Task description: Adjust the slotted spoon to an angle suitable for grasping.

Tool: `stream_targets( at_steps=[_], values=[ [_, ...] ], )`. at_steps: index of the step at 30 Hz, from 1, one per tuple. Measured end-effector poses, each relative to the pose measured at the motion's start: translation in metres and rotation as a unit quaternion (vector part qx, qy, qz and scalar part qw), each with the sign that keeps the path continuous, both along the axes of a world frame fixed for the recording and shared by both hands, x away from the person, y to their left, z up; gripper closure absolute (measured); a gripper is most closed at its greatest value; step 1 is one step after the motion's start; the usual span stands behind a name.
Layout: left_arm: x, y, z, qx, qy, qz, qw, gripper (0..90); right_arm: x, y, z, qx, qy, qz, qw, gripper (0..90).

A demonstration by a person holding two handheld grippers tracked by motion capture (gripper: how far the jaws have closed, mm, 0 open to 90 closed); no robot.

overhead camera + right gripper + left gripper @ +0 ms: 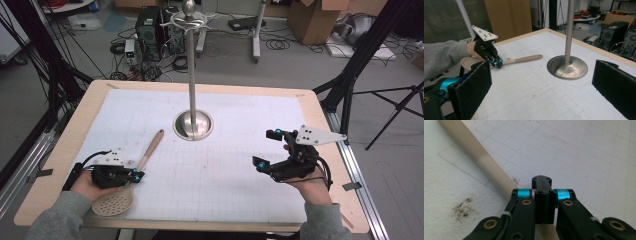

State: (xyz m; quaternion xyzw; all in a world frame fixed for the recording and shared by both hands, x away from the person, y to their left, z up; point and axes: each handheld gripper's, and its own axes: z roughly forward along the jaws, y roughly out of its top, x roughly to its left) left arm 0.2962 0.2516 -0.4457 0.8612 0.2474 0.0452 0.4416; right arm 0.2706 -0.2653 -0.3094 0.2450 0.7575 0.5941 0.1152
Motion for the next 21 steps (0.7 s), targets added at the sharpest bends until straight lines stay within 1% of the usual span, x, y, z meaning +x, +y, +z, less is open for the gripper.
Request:
stream_targets(
  at_steps=[1,2,3,4,6,7,8,9,10,11,12,17,18,19,20,21],
  values=[
    [0.000,0.001,0.000,-0.005,0.000,0.002,1.0000,89.6,0.000,0.000,0.000,-0.001,0.003,-0.001,1.0000,1.2],
    [0.001,0.002,0.001,-0.010,-0.005,0.003,0.9999,89.6,0.000,0.000,0.000,-0.002,0.001,-0.001,1.0000,1.2],
    [0.002,0.004,0.003,-0.019,-0.008,0.009,0.9997,89.6,0.000,-0.001,0.000,0.000,-0.001,-0.003,1.0000,1.2],
    [0.004,0.007,0.005,-0.033,-0.011,0.017,0.9993,89.6,0.000,-0.001,0.000,0.000,-0.001,-0.003,1.0000,1.2],
    [0.005,0.014,0.010,-0.059,-0.021,0.035,0.9975,89.6,-0.001,-0.002,-0.001,-0.001,-0.001,-0.005,1.0000,1.2],
    [0.007,0.017,0.012,-0.064,-0.024,0.045,0.9966,89.6,-0.002,-0.003,-0.001,-0.002,0.006,-0.004,1.0000,1.2],
    [0.008,0.020,0.013,-0.067,-0.026,0.058,0.9957,89.6,-0.002,-0.003,-0.001,-0.002,0.006,-0.004,1.0000,1.2],
    [0.011,0.024,0.012,-0.061,-0.027,0.076,0.9949,89.6,-0.002,-0.003,-0.002,-0.001,0.004,-0.004,1.0000,1.2],
    [0.011,0.024,0.012,-0.061,-0.027,0.076,0.9949,89.6,-0.002,-0.003,-0.002,-0.001,0.004,-0.004,1.0000,1.2],
    [0.014,0.024,0.009,-0.054,-0.026,0.085,0.9946,89.6,-0.002,-0.002,-0.002,-0.003,0.003,-0.003,1.0000,1.2],
    [0.014,0.024,0.009,-0.054,-0.026,0.085,0.9946,89.6,-0.002,-0.002,-0.002,-0.003,0.003,-0.003,1.0000,1.2],
    [0.021,0.019,0.000,-0.023,-0.024,0.095,0.9949,89.6,-0.003,-0.001,-0.003,-0.008,0.002,0.001,1.0000,1.2],
    [0.022,0.019,-0.002,-0.016,-0.021,0.096,0.9951,89.6,-0.003,-0.001,-0.003,-0.009,0.002,0.000,1.0000,1.2],
    [0.025,0.018,-0.004,-0.007,-0.015,0.096,0.9953,89.6,-0.003,-0.002,-0.003,-0.008,0.006,-0.003,0.9999,1.2],
    [0.025,0.018,-0.004,-0.007,-0.015,0.096,0.9953,89.6,-0.003,-0.003,-0.003,-0.006,0.002,-0.005,1.0000,1.2],
    [0.026,0.018,-0.004,-0.014,-0.013,0.099,0.9949,89.6,-0.003,-0.004,-0.003,-0.006,0.002,-0.005,1.0000,1.2]
  ],
)
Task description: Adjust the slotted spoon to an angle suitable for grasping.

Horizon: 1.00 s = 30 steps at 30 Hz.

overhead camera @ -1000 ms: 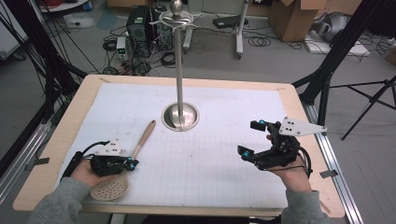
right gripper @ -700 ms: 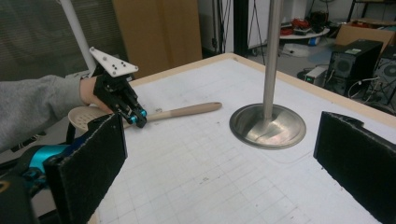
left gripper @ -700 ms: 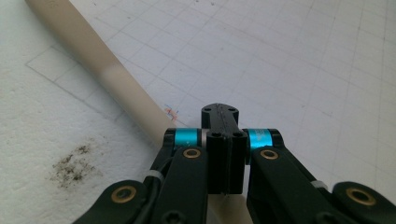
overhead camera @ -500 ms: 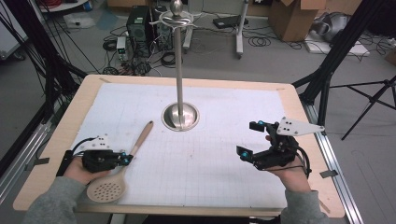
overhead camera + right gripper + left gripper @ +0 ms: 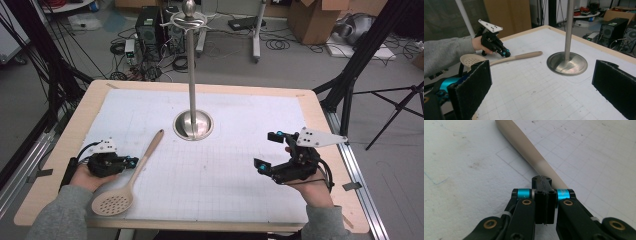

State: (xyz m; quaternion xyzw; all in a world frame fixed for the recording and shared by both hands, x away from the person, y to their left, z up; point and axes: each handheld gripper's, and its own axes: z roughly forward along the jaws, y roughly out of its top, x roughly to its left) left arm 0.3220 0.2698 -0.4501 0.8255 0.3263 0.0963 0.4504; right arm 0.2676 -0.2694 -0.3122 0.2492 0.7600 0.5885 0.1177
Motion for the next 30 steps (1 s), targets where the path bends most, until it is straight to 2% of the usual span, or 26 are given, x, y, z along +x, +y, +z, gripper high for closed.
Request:
stream_targets(
  at_steps=[2,4,10,13,19,23,24,25,27,30],
  values=[
    [0.002,0.002,0.001,-0.008,-0.008,-0.002,0.9999,89.6,-0.001,-0.001,0.000,0.002,0.003,-0.002,1.0000,1.2],
    [0.004,0.001,0.000,-0.010,-0.001,-0.001,1.0000,89.6,0.000,-0.002,0.000,0.002,0.003,-0.002,1.0000,1.2],
    [0.008,-0.008,0.000,0.013,-0.002,-0.021,0.9997,89.6,0.000,0.000,-0.002,0.000,0.006,-0.001,1.0000,1.2],
    [0.009,-0.010,0.000,0.013,0.003,-0.025,0.9996,89.6,0.000,0.001,-0.002,-0.003,0.004,0.000,1.0000,1.2],
    [0.010,-0.014,0.000,0.016,-0.006,-0.039,0.9991,89.6,0.001,0.001,-0.004,-0.006,0.008,-0.002,1.0000,1.2],
    [0.009,-0.024,0.001,0.020,-0.016,-0.064,0.9976,89.6,0.002,0.002,-0.007,-0.010,0.012,-0.003,0.9999,1.2],
    [0.008,-0.031,0.001,0.018,-0.019,-0.081,0.9964,89.6,0.002,0.002,-0.007,-0.011,0.010,-0.002,0.9999,1.2],
    [0.008,-0.031,0.001,0.018,-0.019,-0.081,0.9964,89.6,0.002,0.002,-0.007,-0.011,0.010,-0.002,0.9999,1.2],
    [0.007,-0.037,0.001,0.018,-0.021,-0.098,0.9947,89.6,0.002,0.002,-0.007,-0.009,0.012,-0.002,0.9999,1.2],
    [0.006,-0.038,0.001,0.017,-0.019,-0.101,0.9946,89.6,0.002,0.001,-0.007,-0.009,0.010,-0.003,0.9999,1.2]
  ],
)
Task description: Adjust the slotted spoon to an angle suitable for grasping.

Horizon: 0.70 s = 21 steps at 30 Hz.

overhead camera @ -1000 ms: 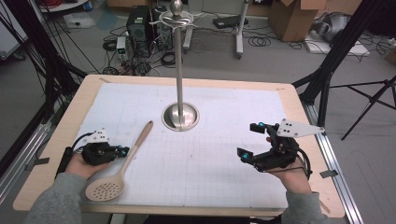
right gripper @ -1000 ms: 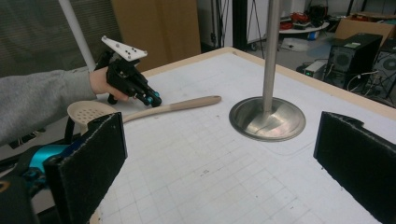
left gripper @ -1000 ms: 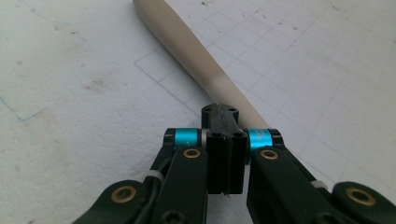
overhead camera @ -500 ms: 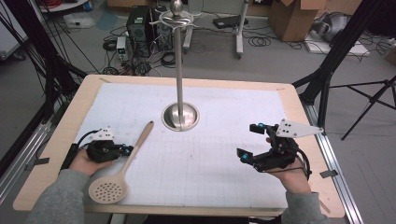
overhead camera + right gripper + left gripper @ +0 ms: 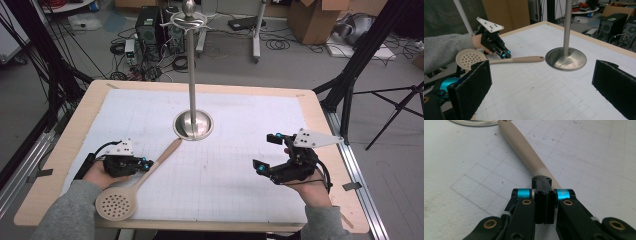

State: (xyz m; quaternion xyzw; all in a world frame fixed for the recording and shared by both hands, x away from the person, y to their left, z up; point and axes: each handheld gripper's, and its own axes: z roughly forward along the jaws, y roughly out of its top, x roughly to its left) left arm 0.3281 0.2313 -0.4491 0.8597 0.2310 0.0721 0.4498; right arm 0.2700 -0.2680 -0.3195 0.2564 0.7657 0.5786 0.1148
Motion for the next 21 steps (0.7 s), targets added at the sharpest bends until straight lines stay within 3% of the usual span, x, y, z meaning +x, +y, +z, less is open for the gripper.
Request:
stream_targets(
  at_steps=[5,7,11,12,14,21],
  values=[
    [0.001,0.006,0.005,-0.009,-0.007,0.014,0.9998,89.6,-0.001,0.000,0.000,-0.001,0.004,0.001,1.0000,1.2],
    [-0.005,0.013,0.013,-0.024,-0.018,0.028,0.9992,89.6,0.000,-0.001,0.000,-0.001,0.000,0.001,1.0000,1.2],
    [-0.011,0.019,0.021,-0.042,-0.031,0.031,0.9981,89.6,0.001,-0.001,0.000,0.002,0.002,0.000,1.0000,1.2],
    [-0.012,0.020,0.024,-0.047,-0.027,0.035,0.9979,89.6,0.001,-0.001,0.000,0.000,0.003,0.000,1.0000,1.2],
    [-0.013,0.019,0.024,-0.045,-0.024,0.033,0.9982,89.6,0.001,-0.001,0.000,0.000,0.002,0.000,1.0000,1.2],
    [-0.024,0.001,0.030,-0.014,-0.037,-0.014,0.9991,89.6,0.001,-0.003,0.001,0.006,-0.005,-0.005,1.0000,1.2]
  ],
)
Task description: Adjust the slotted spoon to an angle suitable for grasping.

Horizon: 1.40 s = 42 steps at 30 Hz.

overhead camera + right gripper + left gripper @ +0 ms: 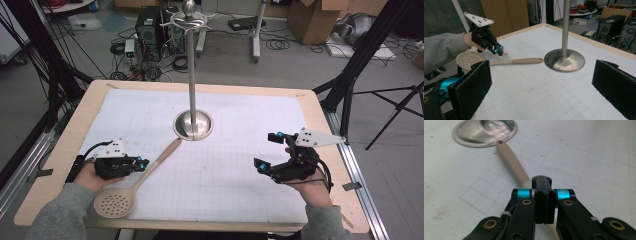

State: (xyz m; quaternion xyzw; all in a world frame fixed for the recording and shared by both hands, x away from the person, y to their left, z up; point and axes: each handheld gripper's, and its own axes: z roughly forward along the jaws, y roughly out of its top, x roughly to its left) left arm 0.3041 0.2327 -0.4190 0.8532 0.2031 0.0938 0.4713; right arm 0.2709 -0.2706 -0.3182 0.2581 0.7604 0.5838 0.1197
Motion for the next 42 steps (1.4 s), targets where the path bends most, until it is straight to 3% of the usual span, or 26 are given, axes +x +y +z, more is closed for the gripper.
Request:
stream_targets(
  at_steps=[7,15,20,31,42],
  values=[
    [-0.003,-0.007,-0.007,0.036,0.008,-0.023,0.9991,89.6,0.000,-0.001,0.000,0.000,0.005,0.000,1.0000,1.2],
    [-0.004,-0.009,-0.007,0.042,0.019,-0.033,0.9984,89.6,0.001,0.000,0.000,-0.001,0.005,-0.001,1.0000,1.2],
    [-0.006,-0.010,-0.012,0.066,0.026,-0.037,0.9968,89.6,0.001,0.000,0.000,-0.001,0.005,0.000,1.0000,1.2],
    [-0.008,-0.006,-0.010,0.078,0.019,-0.049,0.9956,89.7,0.001,0.001,0.000,0.001,0.006,0.001,1.0000,1.2],
    [-0.010,0.016,-0.010,0.078,0.014,-0.043,0.9960,89.7,0.001,0.000,0.000,0.004,0.006,0.002,1.0000,1.2]
  ],
)
